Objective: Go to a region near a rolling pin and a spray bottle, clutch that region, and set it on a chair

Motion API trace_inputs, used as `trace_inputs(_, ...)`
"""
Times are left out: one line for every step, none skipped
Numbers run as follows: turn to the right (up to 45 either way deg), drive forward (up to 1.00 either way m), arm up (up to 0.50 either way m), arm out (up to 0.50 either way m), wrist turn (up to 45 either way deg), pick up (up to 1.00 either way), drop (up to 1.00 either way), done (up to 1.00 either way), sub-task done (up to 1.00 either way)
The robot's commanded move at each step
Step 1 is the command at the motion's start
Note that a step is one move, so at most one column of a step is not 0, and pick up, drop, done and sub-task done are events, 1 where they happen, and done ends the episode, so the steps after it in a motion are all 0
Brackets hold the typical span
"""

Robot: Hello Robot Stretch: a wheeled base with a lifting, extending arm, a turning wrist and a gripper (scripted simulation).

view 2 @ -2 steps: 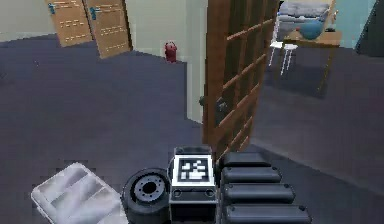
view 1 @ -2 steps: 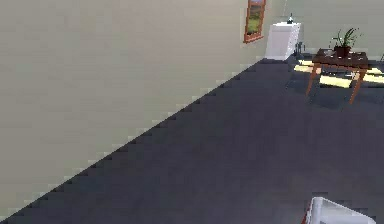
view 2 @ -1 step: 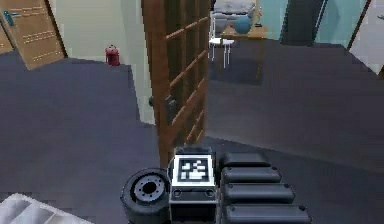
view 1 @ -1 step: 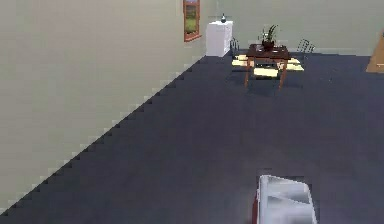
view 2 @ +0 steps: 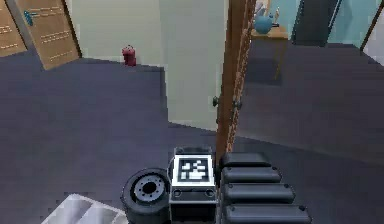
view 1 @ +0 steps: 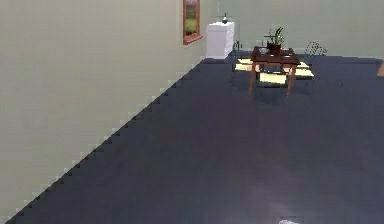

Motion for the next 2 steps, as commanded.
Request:
trace_inputs(15.0,0.0,0.0,0.0,0.0,0.0,0.0,0.0,0.0)
trace_inputs(0.0,1.0,0.0,0.0,0.0,0.0,0.0,0.0,0.0)
